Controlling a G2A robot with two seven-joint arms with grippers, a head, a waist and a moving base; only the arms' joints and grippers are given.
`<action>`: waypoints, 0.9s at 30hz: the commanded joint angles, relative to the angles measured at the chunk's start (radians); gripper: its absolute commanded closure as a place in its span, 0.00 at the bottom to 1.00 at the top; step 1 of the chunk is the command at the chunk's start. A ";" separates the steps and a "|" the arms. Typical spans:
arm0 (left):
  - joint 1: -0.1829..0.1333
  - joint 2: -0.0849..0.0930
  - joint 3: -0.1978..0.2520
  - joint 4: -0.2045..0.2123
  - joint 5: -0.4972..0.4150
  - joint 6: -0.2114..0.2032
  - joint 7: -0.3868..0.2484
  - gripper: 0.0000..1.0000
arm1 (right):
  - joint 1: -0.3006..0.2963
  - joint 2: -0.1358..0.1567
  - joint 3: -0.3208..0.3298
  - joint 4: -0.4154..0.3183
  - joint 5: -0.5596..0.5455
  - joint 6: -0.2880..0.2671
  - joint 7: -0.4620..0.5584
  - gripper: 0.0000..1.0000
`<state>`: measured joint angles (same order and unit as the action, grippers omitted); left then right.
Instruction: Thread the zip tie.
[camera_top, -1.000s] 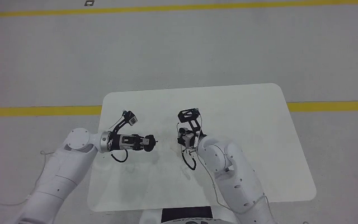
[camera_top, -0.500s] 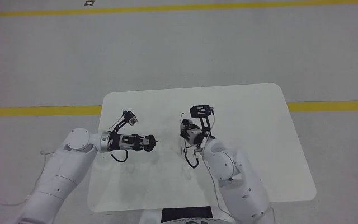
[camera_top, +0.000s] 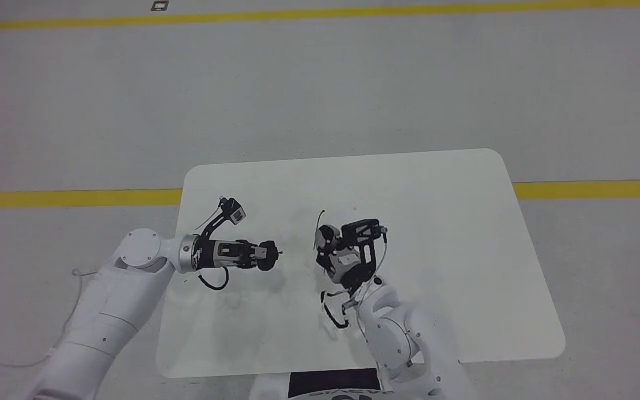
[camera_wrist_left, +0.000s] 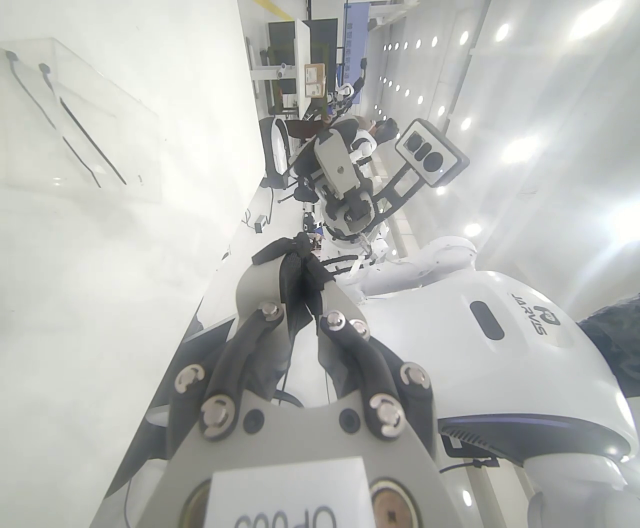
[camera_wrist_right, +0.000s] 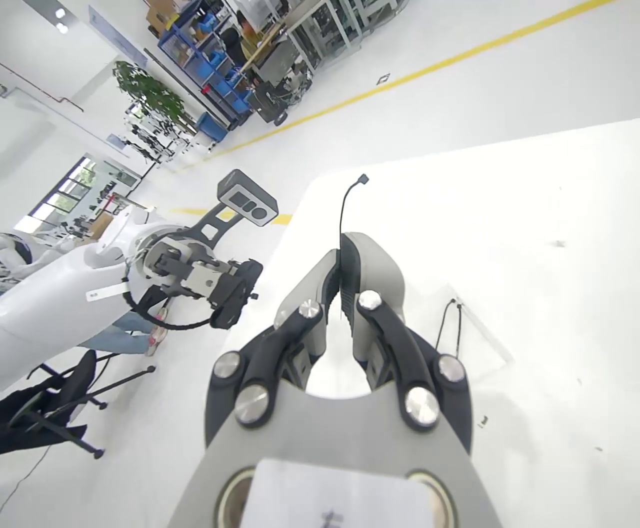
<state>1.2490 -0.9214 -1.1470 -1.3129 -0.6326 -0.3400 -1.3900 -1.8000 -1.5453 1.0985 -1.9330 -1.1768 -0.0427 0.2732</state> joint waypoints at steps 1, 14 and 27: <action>0.000 0.000 0.000 0.000 0.000 0.000 0.000 1.00 | 0.001 0.000 0.000 0.000 0.001 0.001 0.002 1.00; 0.000 0.000 0.000 0.000 0.000 0.000 0.000 1.00 | -0.010 0.000 0.000 0.001 0.045 0.020 -0.087 1.00; 0.000 0.000 0.000 0.000 0.000 0.000 0.000 1.00 | 0.056 0.024 -0.151 0.164 0.088 0.060 -0.458 1.00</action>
<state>1.2490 -0.9214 -1.1470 -1.3129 -0.6326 -0.3400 -1.3900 -1.7544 -1.5256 0.9615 -1.7824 -1.0918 0.0081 -0.1592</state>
